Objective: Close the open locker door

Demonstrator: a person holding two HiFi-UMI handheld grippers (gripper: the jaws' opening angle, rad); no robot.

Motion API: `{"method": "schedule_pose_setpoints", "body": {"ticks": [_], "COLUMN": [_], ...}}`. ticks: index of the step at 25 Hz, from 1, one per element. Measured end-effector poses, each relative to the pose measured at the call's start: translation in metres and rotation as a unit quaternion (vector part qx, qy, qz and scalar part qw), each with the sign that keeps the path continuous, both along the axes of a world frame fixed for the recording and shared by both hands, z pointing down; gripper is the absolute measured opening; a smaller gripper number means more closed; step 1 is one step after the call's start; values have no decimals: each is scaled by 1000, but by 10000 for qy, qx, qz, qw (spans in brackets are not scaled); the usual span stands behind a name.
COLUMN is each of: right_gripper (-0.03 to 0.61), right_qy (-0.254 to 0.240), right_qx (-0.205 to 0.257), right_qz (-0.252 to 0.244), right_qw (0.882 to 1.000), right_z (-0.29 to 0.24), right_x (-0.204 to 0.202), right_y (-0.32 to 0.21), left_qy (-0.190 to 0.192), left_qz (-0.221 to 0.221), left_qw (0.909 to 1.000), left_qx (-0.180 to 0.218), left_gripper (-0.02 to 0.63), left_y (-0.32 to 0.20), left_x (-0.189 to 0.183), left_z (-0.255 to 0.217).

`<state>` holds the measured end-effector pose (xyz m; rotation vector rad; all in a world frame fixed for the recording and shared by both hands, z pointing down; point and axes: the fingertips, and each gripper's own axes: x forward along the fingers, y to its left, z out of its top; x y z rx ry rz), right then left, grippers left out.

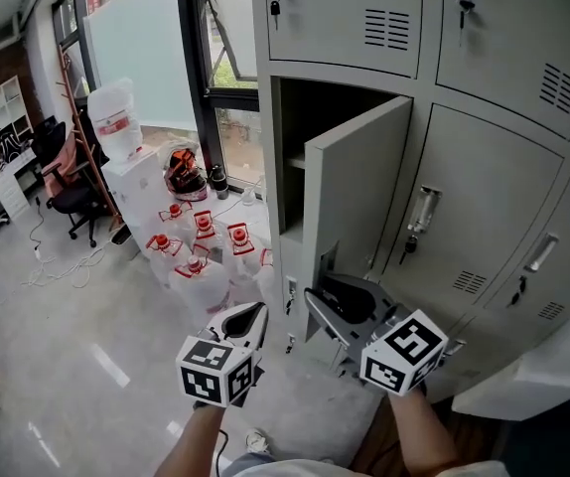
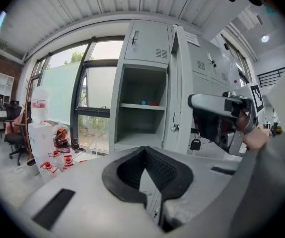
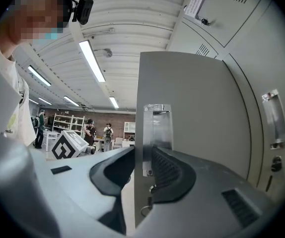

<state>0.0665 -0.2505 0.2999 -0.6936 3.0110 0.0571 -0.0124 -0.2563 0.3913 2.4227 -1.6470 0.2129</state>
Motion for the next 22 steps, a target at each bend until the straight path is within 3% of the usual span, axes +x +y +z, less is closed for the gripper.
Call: {"method": "schedule_pose_setpoints", "body": {"ticks": [22], "right_gripper": [91], "right_qy": [-95], "right_qx": [83], "right_qz": [1053], "right_qw": [9944], "right_z": [0], "right_x": [-81], "right_y": [-75], "left_qy": [125], "left_qz": [477], "left_qw": [9988], "left_qx": [75], "left_gripper": [6], "left_y": [-66], "left_x": [-93], "left_z": [4]}}
